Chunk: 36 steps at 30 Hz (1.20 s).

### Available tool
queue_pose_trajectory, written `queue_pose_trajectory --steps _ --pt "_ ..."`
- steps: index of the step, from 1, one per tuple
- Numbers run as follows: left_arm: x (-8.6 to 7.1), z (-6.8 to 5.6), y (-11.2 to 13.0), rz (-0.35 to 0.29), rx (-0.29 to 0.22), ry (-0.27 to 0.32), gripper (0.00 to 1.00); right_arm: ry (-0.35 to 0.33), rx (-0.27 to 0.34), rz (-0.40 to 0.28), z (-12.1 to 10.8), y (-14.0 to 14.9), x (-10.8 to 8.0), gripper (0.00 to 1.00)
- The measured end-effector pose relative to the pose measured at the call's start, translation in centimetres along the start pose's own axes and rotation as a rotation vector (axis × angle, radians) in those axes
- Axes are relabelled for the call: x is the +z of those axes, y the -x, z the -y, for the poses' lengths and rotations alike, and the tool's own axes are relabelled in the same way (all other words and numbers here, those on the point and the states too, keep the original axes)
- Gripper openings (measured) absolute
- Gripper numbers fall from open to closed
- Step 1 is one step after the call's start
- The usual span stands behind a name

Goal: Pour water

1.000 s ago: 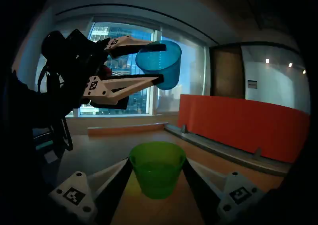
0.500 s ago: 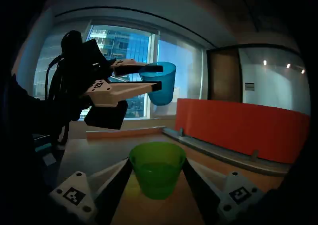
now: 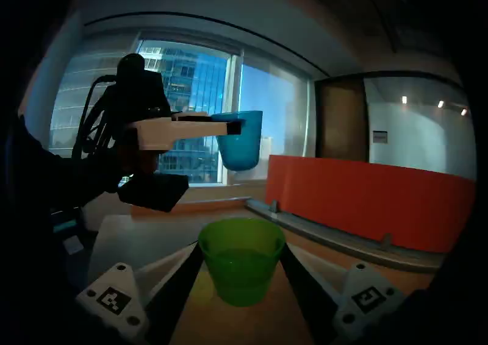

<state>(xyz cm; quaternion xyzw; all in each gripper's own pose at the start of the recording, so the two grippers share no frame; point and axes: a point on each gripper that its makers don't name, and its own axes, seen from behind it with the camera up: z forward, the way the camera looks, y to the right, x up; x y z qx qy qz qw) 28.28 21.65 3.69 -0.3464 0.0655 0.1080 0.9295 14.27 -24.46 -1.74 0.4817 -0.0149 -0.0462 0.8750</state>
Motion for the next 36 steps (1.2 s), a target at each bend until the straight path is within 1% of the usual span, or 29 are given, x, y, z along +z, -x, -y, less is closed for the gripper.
queue_pose_trajectory --steps 2,3,8,11,15,23,36 --pt "-0.1 0.0 0.1 0.0 -0.032 0.004 0.86 0.004 0.0 -0.001 -0.1 -0.2 -0.2 0.89" --pt "-0.2 0.0 0.2 0.001 -0.037 0.004 0.86 0.006 0.0 -0.002 0.0 -0.2 -0.3 0.89" --pt "-0.9 -0.3 1.4 0.019 -0.041 0.007 0.86 0.011 0.004 -0.003 0.1 -0.6 -0.8 0.89" --pt "-1.5 -0.8 2.2 0.033 -0.048 0.012 0.86 0.017 0.005 0.0 0.1 -0.6 -1.2 0.89" --pt "-2.4 -1.7 3.4 0.044 -0.063 0.026 0.86 0.024 0.008 0.005 0.4 -0.6 -2.0 0.89" --pt "-4.3 -3.3 5.2 0.056 -0.093 0.044 0.86 0.05 0.013 0.01 0.5 -0.7 -3.5 0.89" --pt "-6.5 -4.9 7.3 0.063 -0.153 0.053 0.86 0.09 0.014 0.019 0.6 -0.6 -5.7 0.89"
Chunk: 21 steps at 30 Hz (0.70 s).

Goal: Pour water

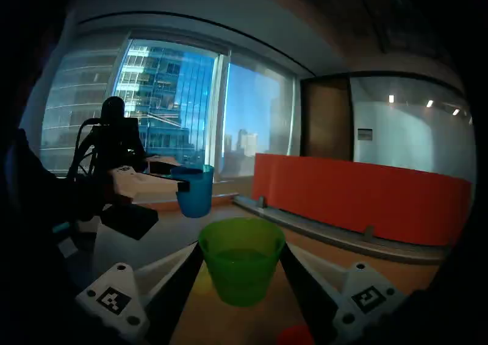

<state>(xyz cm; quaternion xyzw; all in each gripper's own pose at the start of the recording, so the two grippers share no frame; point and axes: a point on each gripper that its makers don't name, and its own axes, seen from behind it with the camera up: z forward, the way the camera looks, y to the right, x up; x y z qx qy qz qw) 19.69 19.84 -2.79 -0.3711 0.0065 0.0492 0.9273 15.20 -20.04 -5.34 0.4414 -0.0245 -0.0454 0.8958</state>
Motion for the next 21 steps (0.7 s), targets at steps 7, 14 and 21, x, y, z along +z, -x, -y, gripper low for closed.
queue_pose_trajectory --steps 7,14,21 --pt "-0.7 -1.9 1.5 0.007 -0.022 0.033 0.86 0.002 0.009 0.002 0.1 0.0 -0.6 0.89" --pt "-1.0 -3.6 3.2 0.02 -0.044 0.059 0.86 0.01 0.013 0.014 0.0 0.6 -1.0 0.89" --pt "-1.2 -4.4 4.5 0.043 -0.066 0.076 0.86 0.012 0.029 0.039 -0.2 1.9 -1.3 0.89"
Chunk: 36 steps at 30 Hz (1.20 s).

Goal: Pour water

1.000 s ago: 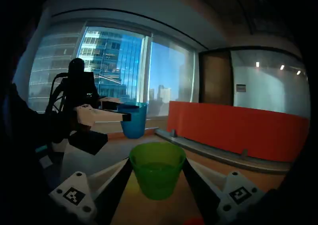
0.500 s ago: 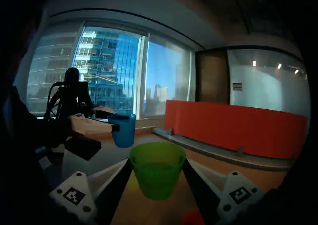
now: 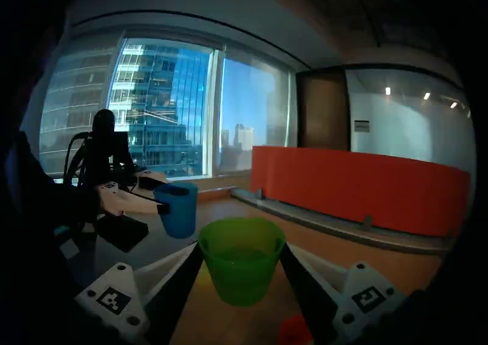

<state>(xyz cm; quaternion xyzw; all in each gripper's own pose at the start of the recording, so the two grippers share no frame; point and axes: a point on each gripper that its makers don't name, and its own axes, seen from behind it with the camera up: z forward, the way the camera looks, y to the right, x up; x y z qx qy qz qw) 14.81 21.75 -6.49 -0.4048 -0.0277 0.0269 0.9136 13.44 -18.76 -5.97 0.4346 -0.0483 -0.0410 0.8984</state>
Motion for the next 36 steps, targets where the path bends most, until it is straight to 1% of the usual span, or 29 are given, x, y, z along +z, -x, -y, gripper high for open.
queue_pose_trajectory --steps 8,14,21,26,30,36 --pt "0.2 -0.7 3.1 0.068 -0.001 0.014 0.87 -0.004 0.019 0.033 0.0 1.7 -0.4 0.9" --pt "0.5 -1.5 5.4 0.121 0.003 0.034 0.87 -0.006 0.023 0.065 -0.2 3.4 -0.8 0.9" --pt "0.9 -2.6 8.1 0.199 0.031 0.062 0.87 -0.019 0.024 0.121 0.0 5.9 -1.3 0.9" --pt "1.0 -3.2 9.4 0.251 0.05 0.079 0.88 -0.018 0.023 0.159 -0.3 7.3 -1.6 0.91" --pt "1.0 -3.8 10.7 0.298 0.064 0.097 0.88 -0.026 0.025 0.188 -0.2 8.3 -1.8 0.91" --pt "0.9 -4.5 13.1 0.374 0.1 0.126 0.88 -0.045 0.009 0.231 0.2 9.8 -1.9 0.91"
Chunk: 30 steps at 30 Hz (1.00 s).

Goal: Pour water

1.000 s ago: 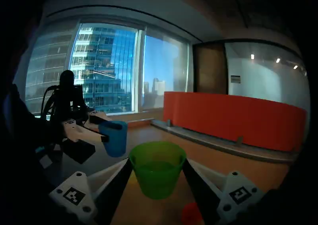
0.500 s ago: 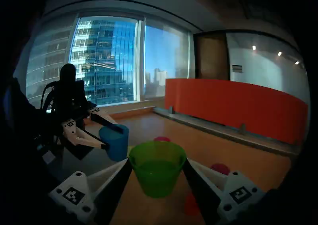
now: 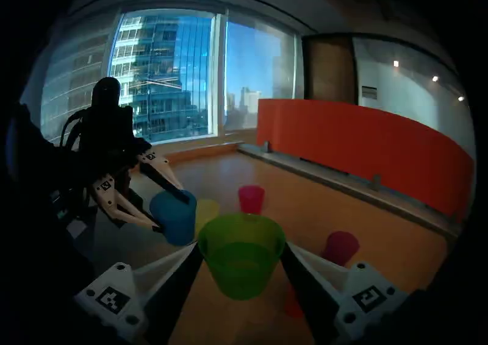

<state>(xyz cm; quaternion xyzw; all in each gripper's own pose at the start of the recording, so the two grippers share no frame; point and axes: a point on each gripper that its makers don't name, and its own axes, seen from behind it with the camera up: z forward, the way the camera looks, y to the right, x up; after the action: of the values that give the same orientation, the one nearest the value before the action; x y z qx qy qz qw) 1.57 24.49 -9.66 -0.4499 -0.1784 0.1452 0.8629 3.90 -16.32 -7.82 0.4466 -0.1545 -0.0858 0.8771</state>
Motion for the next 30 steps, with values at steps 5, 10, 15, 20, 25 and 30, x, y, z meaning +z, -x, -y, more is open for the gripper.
queue_pose_trajectory --steps 5,10,15,20,25,30 --pt "0.6 -0.4 1.2 0.037 0.028 0.013 0.88 -0.014 -0.009 0.04 0.2 1.3 0.4 0.91" --pt "1.0 -0.2 2.5 0.083 0.04 0.011 0.88 -0.023 -0.012 0.071 0.2 2.4 0.8 0.91" --pt "1.4 -0.4 3.1 0.11 0.04 0.025 0.88 -0.034 -0.013 0.094 0.3 3.2 1.1 0.91" --pt "1.8 -0.5 3.8 0.141 0.041 0.039 0.88 -0.044 -0.018 0.121 0.4 4.1 1.5 0.91" --pt "2.3 -0.6 4.8 0.176 0.048 0.051 0.88 -0.052 -0.025 0.143 0.5 4.9 1.9 0.91" --pt "2.8 -0.7 5.4 0.195 0.05 0.061 0.88 -0.06 -0.026 0.163 0.5 5.8 2.3 0.91"
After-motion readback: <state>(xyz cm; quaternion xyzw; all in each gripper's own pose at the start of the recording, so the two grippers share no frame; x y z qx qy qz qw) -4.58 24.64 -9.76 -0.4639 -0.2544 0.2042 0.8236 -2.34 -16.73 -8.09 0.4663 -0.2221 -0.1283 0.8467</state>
